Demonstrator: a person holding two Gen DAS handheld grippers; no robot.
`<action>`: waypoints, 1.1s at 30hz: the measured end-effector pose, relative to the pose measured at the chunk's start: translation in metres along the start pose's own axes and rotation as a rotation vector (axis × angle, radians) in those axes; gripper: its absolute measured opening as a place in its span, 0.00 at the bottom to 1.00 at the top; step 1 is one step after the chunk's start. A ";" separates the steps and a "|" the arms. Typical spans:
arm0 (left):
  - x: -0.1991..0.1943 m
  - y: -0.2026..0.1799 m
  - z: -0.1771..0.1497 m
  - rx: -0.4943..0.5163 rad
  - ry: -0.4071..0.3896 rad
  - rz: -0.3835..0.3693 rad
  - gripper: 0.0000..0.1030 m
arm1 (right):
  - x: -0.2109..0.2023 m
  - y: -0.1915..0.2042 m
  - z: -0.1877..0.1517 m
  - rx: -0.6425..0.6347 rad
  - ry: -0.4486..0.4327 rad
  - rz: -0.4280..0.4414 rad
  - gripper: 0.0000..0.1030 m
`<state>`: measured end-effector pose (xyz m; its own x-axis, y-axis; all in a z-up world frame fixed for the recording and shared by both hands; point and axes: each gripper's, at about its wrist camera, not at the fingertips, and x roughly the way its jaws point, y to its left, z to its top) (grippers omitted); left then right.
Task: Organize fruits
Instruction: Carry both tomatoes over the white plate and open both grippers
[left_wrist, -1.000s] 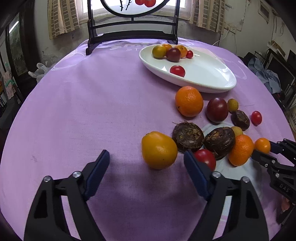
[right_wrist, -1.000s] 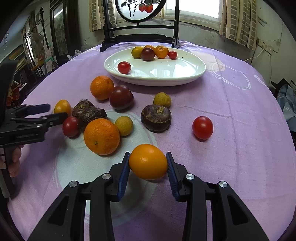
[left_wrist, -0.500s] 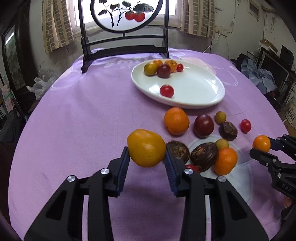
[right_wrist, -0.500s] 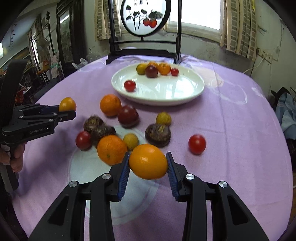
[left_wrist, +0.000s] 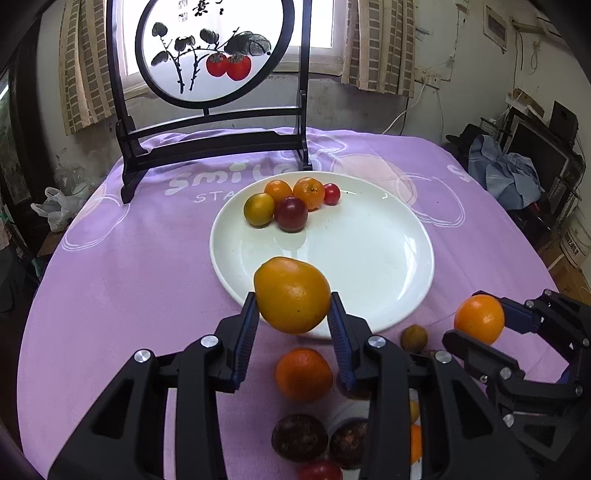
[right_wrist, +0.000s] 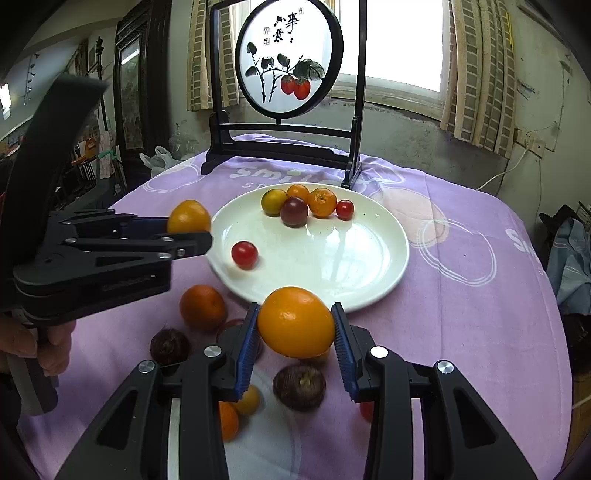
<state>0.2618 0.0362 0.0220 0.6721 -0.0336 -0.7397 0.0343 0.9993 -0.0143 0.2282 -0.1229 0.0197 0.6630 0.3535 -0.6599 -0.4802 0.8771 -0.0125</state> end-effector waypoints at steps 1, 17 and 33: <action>0.007 -0.001 0.004 0.002 0.004 0.003 0.36 | 0.006 -0.001 0.003 0.002 0.004 -0.002 0.38; 0.065 0.003 0.021 -0.041 0.045 0.006 0.60 | 0.064 -0.013 0.014 0.011 0.069 -0.022 0.48; -0.004 -0.006 -0.018 -0.019 0.009 -0.009 0.70 | 0.011 -0.015 -0.025 0.060 0.068 -0.021 0.58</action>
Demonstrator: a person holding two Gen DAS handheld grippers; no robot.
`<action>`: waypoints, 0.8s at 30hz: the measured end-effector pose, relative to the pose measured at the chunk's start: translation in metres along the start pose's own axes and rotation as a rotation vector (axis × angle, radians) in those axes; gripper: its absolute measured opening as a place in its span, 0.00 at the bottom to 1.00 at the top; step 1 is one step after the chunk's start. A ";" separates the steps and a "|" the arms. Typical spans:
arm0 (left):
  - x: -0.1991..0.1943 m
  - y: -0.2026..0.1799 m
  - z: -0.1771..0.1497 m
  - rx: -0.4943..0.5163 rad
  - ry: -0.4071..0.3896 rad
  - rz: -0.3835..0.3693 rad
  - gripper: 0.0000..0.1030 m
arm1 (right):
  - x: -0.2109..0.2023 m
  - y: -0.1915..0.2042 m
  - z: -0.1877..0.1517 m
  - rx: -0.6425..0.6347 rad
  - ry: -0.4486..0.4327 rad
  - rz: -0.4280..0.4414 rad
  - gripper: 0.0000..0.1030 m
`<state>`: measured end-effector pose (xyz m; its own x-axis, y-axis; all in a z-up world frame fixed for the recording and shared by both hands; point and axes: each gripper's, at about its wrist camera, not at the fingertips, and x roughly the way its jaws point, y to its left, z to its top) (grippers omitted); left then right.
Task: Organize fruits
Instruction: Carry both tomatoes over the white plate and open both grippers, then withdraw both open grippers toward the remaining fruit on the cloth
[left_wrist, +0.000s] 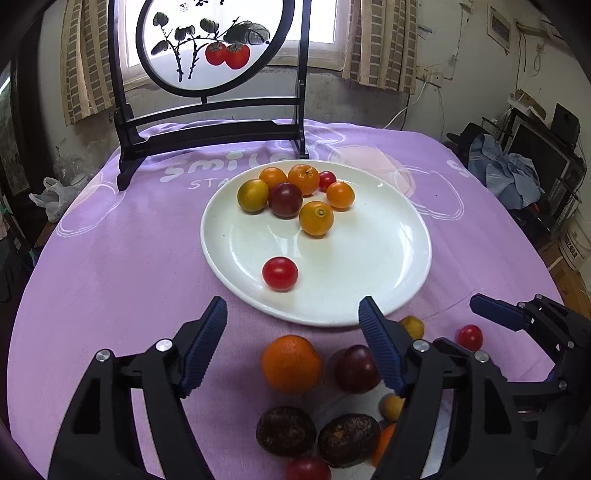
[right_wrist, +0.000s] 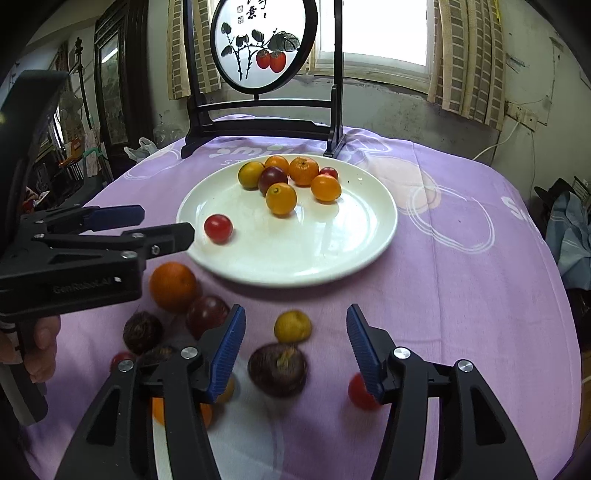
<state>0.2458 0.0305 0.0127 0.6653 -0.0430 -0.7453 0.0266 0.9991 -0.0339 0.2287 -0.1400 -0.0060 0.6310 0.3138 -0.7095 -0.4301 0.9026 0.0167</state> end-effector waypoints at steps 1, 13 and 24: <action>-0.005 -0.001 -0.004 -0.001 -0.004 -0.001 0.70 | -0.004 0.000 -0.005 0.005 0.001 0.002 0.59; -0.039 0.003 -0.062 -0.028 -0.006 -0.011 0.83 | -0.035 0.025 -0.058 -0.003 0.016 0.053 0.64; -0.045 0.013 -0.081 -0.034 -0.016 -0.007 0.85 | -0.035 0.054 -0.075 -0.048 0.056 0.074 0.64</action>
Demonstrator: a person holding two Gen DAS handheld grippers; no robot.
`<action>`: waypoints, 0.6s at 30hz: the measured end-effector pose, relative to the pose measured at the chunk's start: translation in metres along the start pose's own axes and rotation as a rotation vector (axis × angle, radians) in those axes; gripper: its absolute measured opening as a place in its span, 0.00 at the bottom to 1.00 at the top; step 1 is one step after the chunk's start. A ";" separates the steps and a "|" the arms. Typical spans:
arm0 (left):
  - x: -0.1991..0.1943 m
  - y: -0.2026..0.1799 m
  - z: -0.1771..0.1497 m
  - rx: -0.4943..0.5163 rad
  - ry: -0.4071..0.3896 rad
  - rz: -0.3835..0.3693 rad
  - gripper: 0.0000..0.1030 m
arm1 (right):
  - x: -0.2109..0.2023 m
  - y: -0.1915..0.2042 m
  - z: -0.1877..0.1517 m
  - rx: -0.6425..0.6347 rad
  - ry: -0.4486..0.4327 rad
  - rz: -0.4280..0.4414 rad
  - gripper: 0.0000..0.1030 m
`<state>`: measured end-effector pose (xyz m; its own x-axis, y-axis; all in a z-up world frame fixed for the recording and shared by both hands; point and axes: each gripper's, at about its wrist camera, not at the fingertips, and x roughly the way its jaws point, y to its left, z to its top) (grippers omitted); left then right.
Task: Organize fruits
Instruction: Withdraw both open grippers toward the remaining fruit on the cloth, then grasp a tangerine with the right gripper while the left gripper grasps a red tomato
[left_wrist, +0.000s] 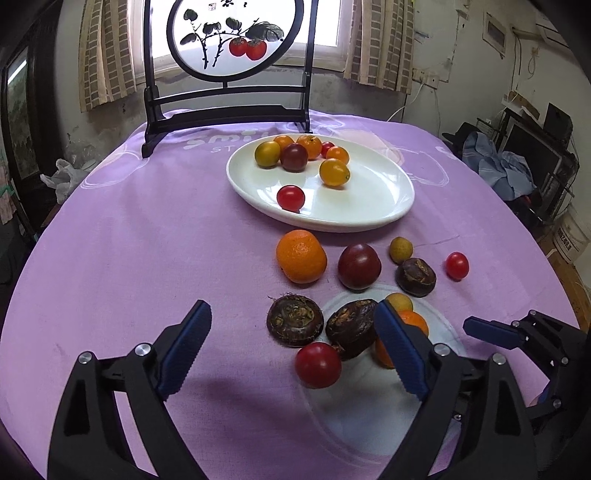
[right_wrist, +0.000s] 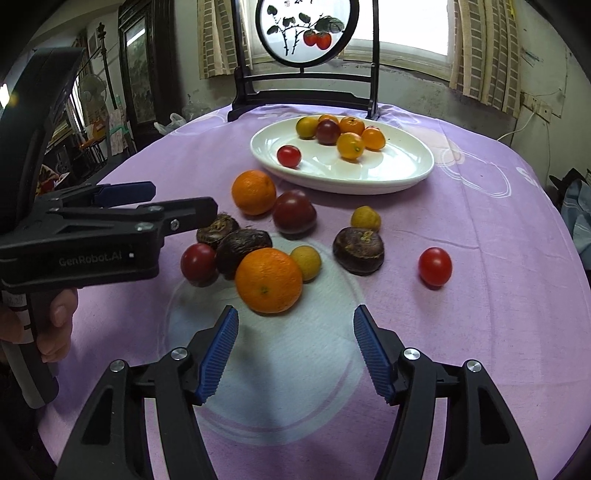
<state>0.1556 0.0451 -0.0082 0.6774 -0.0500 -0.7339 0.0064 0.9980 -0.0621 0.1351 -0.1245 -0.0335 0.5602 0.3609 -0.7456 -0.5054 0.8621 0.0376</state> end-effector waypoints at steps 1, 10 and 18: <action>0.001 0.002 0.000 -0.008 0.001 -0.003 0.85 | 0.001 0.002 0.000 -0.006 0.004 -0.001 0.64; 0.013 0.016 -0.005 -0.055 0.030 -0.026 0.85 | 0.024 0.016 0.010 -0.051 0.051 -0.023 0.64; 0.009 0.022 -0.005 -0.081 0.025 -0.070 0.88 | 0.038 0.018 0.014 -0.046 0.051 -0.012 0.41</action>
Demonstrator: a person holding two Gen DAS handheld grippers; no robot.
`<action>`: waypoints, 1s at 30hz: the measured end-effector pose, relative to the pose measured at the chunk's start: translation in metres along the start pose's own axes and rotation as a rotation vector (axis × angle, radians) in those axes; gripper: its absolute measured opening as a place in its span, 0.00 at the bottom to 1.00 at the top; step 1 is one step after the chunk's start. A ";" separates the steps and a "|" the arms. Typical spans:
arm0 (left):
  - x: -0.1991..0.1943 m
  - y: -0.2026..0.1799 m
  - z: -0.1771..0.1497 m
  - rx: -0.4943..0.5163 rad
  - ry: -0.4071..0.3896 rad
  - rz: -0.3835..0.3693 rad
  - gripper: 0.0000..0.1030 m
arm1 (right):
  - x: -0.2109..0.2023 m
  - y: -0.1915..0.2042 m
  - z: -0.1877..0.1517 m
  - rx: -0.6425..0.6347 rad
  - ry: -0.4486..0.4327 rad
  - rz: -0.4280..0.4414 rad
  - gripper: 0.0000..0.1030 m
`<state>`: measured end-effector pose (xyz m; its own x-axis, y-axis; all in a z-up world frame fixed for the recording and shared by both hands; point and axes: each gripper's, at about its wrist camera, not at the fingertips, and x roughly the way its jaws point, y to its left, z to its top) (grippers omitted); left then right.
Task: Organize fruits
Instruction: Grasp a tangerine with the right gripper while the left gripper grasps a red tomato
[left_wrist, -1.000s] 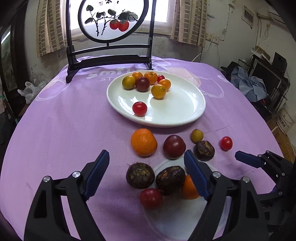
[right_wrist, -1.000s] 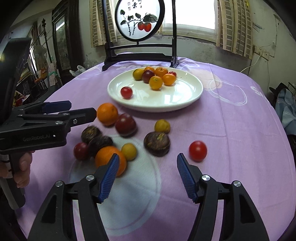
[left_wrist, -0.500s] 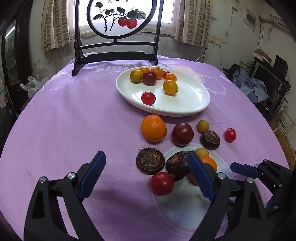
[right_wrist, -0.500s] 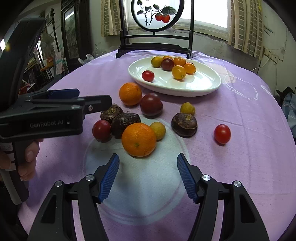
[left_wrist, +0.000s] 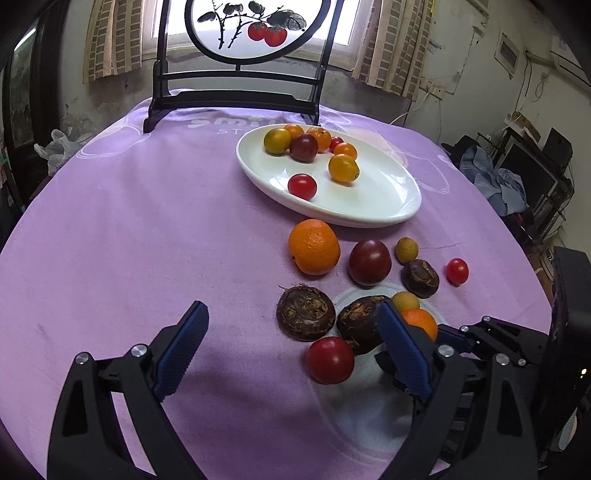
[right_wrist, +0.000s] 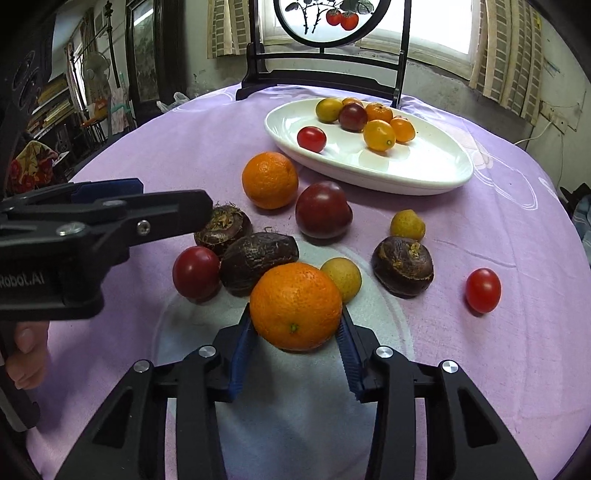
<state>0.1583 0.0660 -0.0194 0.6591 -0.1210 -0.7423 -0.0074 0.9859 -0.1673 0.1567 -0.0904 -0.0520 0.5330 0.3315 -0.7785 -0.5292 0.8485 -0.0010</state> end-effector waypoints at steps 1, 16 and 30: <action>0.000 0.000 0.000 0.002 -0.001 -0.002 0.88 | -0.001 -0.001 -0.001 0.004 0.000 -0.001 0.41; 0.004 -0.026 -0.021 0.121 0.045 -0.004 0.88 | -0.024 -0.040 -0.008 0.101 -0.050 -0.033 0.41; 0.029 -0.028 -0.030 0.161 0.119 0.036 0.61 | -0.036 -0.040 -0.007 0.099 -0.084 -0.030 0.41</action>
<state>0.1553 0.0315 -0.0555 0.5668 -0.0885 -0.8191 0.0969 0.9945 -0.0405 0.1542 -0.1395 -0.0287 0.6030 0.3350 -0.7239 -0.4467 0.8937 0.0415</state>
